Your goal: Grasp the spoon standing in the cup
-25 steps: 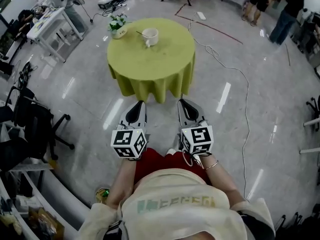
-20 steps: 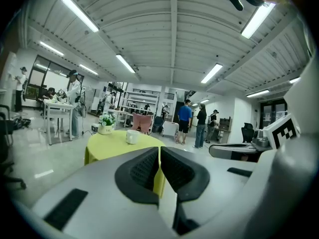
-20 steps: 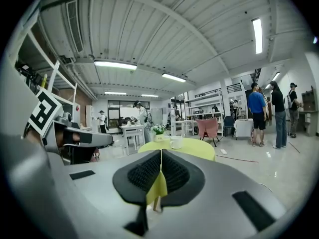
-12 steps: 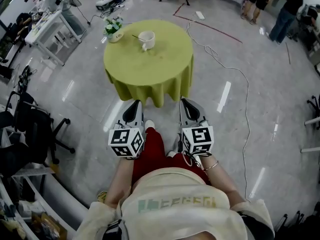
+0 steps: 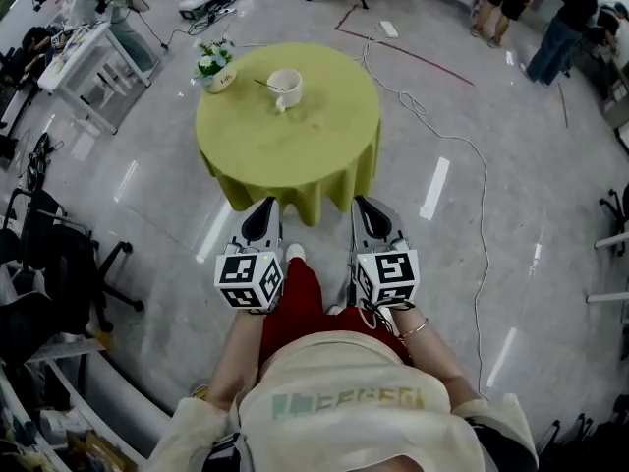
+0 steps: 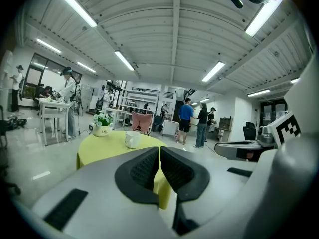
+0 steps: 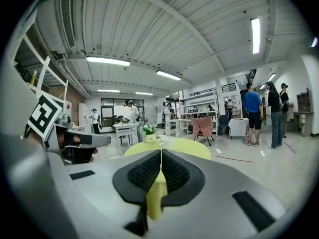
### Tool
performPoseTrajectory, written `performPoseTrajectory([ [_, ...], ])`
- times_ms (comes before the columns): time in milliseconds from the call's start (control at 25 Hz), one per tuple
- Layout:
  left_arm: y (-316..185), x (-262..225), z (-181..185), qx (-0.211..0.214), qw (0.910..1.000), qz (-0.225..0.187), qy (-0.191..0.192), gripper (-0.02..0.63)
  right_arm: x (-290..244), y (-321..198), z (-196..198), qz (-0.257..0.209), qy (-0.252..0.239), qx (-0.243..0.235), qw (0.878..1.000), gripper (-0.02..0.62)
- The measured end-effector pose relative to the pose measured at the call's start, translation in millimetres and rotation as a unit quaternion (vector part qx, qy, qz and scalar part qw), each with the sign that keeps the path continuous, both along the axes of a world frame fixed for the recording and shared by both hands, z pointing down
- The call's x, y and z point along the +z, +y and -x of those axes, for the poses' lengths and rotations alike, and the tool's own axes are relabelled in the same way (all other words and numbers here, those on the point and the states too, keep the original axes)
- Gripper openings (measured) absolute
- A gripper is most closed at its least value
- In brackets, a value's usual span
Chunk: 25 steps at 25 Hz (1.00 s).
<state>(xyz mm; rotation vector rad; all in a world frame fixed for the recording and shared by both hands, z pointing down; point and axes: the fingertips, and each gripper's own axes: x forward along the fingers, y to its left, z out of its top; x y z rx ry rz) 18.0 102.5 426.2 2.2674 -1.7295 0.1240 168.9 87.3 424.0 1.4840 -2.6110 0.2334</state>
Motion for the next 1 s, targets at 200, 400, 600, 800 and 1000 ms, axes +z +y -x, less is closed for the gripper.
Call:
performPoseTrajectory([
  [200,-31.5,7.2,10.9,0.002,1.0000,0.007,0.002,0.032,7.7,-27.6,15.7,0.011,0.005,-0.005,1.000,0.037],
  [400,-61.7,10.3,27.1,0.001,0.9999,0.012,0.005,0.032,11.0,-54.8,29.7,0.019,0.008,-0.003,1.000,0.037],
  [600,-95.2,12.5,45.2,0.005,0.9998,0.018,0.006,0.032,14.4,-85.0,48.8,0.027,0.011,0.001,1.000,0.037],
  [800,-128.0,15.4,65.5,0.010,0.9996,0.025,0.008,0.032,14.4,-117.0,71.9,0.031,0.013,0.006,0.999,0.037],
  [1000,-159.7,20.0,86.0,0.021,0.9993,0.031,0.008,0.032,16.1,-146.6,93.0,0.033,0.017,0.014,0.999,0.037],
])
